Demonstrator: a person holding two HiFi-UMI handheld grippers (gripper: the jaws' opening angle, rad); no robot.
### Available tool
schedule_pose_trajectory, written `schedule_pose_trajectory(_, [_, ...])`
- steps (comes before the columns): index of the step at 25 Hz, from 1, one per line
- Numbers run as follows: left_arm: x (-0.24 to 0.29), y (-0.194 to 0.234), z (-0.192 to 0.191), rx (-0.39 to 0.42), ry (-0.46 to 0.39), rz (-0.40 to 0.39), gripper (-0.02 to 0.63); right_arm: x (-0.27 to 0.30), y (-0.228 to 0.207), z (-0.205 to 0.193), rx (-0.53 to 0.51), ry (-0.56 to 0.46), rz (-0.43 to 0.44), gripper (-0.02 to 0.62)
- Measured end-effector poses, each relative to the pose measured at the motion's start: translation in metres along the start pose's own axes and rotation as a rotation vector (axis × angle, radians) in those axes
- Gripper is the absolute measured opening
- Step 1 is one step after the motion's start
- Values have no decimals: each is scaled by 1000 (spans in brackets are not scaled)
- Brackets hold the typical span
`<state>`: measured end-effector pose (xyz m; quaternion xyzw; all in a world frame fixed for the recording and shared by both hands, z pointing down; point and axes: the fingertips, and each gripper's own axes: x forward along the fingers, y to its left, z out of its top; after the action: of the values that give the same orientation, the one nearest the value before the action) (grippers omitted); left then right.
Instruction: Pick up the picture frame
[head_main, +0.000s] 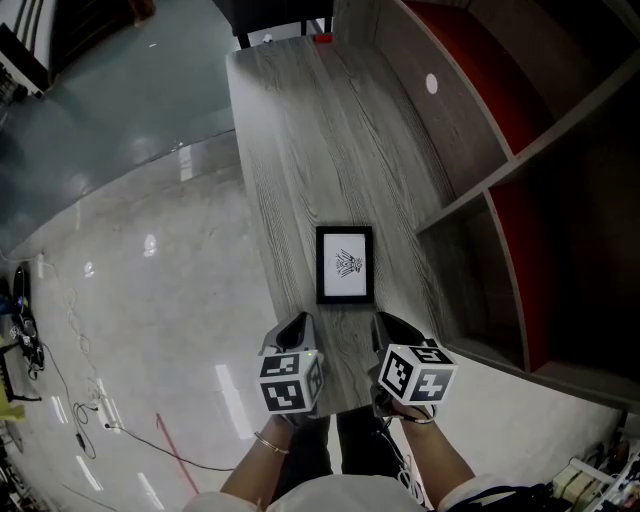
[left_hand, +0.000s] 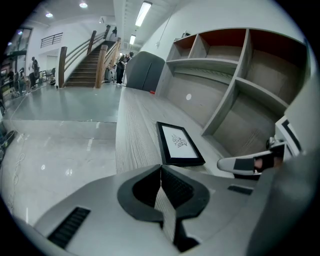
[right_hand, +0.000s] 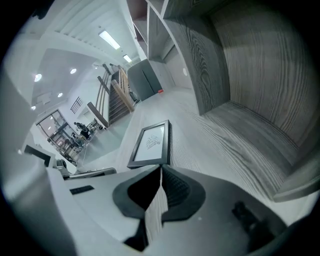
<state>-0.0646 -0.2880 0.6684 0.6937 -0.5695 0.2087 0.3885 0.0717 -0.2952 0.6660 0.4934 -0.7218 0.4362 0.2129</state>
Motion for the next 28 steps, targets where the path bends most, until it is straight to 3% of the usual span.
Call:
schedule_pose_trajectory(11, [5, -11, 10, 18, -3, -37, 15, 7, 1, 9, -25, -23, 9, 37])
schedule_pose_trajectory(12, [5, -11, 11, 16, -6, -42, 28, 7, 1, 10, -27, -25, 7, 38])
schedule_pose_trajectory(14, [7, -11, 13, 9, -8, -50, 118, 8, 0, 11, -26, -27, 5, 74])
schedule_pose_trajectory(20, [11, -9, 18, 8, -11, -55, 126, 10, 0, 19, -40, -40, 4, 112])
schedule_pose_trajectory(28, [20, -12, 25, 17, 0, -62, 143, 17, -2, 25, -51, -33, -2, 117])
